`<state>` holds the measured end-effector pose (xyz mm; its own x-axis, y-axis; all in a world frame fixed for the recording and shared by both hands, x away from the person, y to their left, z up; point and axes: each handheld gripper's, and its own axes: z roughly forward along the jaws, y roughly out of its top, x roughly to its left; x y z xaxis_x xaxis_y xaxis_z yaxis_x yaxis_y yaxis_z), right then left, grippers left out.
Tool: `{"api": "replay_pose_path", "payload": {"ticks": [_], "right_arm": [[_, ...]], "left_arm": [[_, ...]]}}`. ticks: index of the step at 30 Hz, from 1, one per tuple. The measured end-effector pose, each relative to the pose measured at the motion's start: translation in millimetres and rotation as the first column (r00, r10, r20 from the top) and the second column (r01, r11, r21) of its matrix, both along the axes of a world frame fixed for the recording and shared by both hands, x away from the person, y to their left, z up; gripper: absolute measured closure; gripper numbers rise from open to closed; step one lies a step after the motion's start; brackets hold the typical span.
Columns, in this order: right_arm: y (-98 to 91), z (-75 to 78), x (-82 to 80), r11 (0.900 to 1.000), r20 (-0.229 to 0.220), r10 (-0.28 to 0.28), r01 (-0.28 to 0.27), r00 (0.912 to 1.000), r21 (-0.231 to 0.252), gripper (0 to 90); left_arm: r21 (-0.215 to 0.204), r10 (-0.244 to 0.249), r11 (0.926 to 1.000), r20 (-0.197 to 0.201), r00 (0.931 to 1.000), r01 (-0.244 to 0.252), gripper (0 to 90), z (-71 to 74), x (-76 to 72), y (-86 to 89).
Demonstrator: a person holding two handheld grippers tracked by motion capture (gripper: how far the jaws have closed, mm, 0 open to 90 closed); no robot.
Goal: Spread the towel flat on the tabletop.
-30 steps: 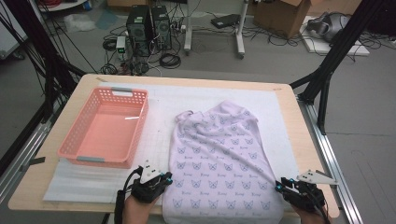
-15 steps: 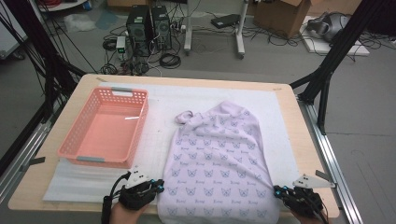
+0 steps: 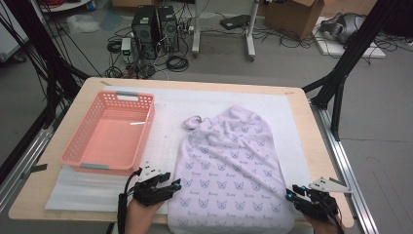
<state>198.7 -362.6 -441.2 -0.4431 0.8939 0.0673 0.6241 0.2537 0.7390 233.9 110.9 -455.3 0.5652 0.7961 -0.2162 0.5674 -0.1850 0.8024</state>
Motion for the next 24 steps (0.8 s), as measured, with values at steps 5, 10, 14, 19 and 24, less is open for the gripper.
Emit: {"api": "replay_pose_path", "payload": {"ticks": [5, 10, 14, 19, 24], "right_arm": [[12.0, -4.1, 14.0, 0.9999, -0.009, 0.004, -0.004, 0.9999, -0.016, 66.3], [9.2, -1.9, 6.0, 0.9990, -0.024, 0.039, -0.039, 0.9990, -0.022, 87.4], [-1.7, -1.0, -8.8, 0.9986, -0.037, 0.051, -0.051, 0.9980, -0.013, 87.9], [-6.1, 1.6, -28.3, 0.9975, -0.057, 0.067, -0.068, 0.9961, -0.016, 86.8], [-9.5, 7.7, -27.2, 0.9989, -0.008, 0.035, -0.035, 0.9994, 0.032, 66.4]], "left_arm": [[0.077, -0.003, 0.9970, 0.036, 0.9994, 0.000, 77.6, 0.6, -4.2, -7.5], [0.074, -0.025, 0.9970, 0.019, 0.9995, 0.023, 86.9, 2.0, -19.2, -1.9], [0.064, -0.056, 0.9964, -0.004, 0.9984, 0.056, 86.9, 3.2, -39.7, 8.6], [0.069, -0.076, 0.9948, 0.008, 0.9971, 0.075, 78.9, 4.5, -52.6, 9.0], [-0.003, -0.018, 0.9998, 0.040, 0.9990, 0.018, 53.5, 6.2, -37.0, 10.6]]}}
